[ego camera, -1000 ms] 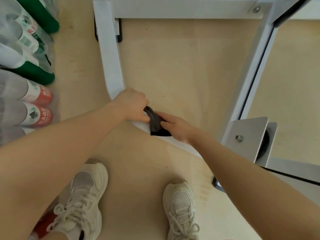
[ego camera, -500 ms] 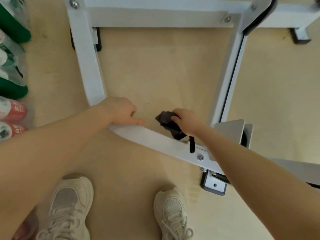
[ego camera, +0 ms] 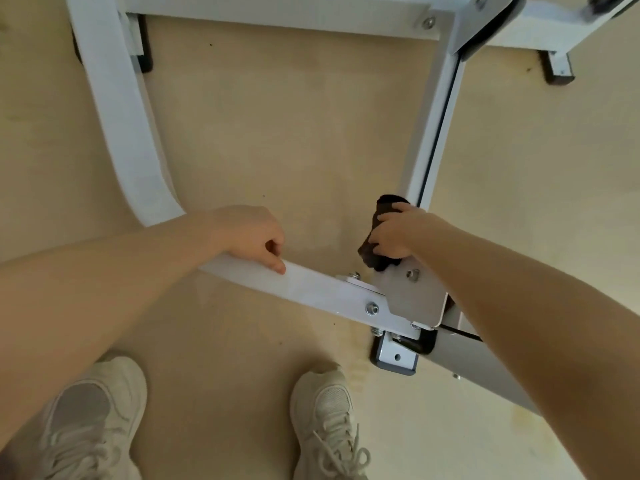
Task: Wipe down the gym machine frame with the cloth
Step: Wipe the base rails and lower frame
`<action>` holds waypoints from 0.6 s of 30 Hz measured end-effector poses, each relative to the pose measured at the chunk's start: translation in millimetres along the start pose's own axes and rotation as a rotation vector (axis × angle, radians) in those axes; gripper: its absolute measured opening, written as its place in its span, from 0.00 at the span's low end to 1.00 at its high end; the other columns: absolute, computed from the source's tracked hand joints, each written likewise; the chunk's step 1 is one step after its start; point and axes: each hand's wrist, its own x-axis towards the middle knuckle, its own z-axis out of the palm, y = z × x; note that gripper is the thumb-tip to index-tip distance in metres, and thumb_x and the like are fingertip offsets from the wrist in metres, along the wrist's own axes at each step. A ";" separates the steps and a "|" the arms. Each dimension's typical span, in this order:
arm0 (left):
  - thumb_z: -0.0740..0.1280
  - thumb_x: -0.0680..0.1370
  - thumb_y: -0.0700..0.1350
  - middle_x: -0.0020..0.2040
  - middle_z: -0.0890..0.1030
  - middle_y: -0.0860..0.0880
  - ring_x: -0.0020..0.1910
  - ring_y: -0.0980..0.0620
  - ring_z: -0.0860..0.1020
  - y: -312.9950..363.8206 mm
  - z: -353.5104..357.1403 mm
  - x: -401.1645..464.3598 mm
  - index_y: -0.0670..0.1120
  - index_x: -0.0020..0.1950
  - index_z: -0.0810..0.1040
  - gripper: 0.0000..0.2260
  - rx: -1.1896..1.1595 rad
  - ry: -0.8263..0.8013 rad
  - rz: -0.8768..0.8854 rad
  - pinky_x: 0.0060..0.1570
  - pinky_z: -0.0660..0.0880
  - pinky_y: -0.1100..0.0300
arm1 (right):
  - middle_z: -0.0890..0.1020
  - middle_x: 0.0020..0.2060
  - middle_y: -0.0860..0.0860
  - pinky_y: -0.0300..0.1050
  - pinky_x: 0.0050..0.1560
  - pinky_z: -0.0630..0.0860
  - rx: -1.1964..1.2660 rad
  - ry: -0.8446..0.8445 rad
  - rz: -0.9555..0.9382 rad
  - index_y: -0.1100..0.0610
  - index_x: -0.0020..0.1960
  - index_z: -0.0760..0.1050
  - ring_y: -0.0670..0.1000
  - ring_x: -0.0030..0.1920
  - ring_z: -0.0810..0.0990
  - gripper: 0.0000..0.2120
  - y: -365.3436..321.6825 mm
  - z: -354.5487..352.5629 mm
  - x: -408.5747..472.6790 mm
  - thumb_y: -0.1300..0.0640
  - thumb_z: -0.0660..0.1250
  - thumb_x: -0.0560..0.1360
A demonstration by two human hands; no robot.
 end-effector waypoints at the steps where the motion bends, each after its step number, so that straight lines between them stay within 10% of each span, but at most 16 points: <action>1: 0.66 0.73 0.60 0.41 0.73 0.56 0.42 0.55 0.71 -0.9 1.7 -1.4 0.50 0.48 0.79 0.14 -0.006 0.021 -0.005 0.41 0.67 0.61 | 0.62 0.72 0.46 0.52 0.74 0.46 -0.021 0.075 0.055 0.47 0.70 0.65 0.53 0.75 0.52 0.18 6.2 0.8 1.2 0.49 0.50 0.81; 12: 0.67 0.72 0.59 0.38 0.73 0.59 0.42 0.56 0.73 3.8 -0.7 -4.0 0.53 0.42 0.77 0.11 -0.015 0.011 -0.038 0.38 0.67 0.61 | 0.71 0.67 0.48 0.48 0.72 0.49 0.032 0.145 0.021 0.49 0.63 0.73 0.51 0.72 0.60 0.14 -17.0 16.8 8.7 0.54 0.57 0.78; 18: 0.69 0.70 0.60 0.38 0.73 0.60 0.42 0.57 0.72 7.0 -5.3 -0.9 0.54 0.42 0.76 0.11 -0.028 -0.047 -0.122 0.37 0.66 0.62 | 0.40 0.76 0.49 0.56 0.72 0.44 0.522 0.295 0.373 0.55 0.77 0.42 0.54 0.75 0.37 0.32 19.4 12.4 21.1 0.56 0.56 0.79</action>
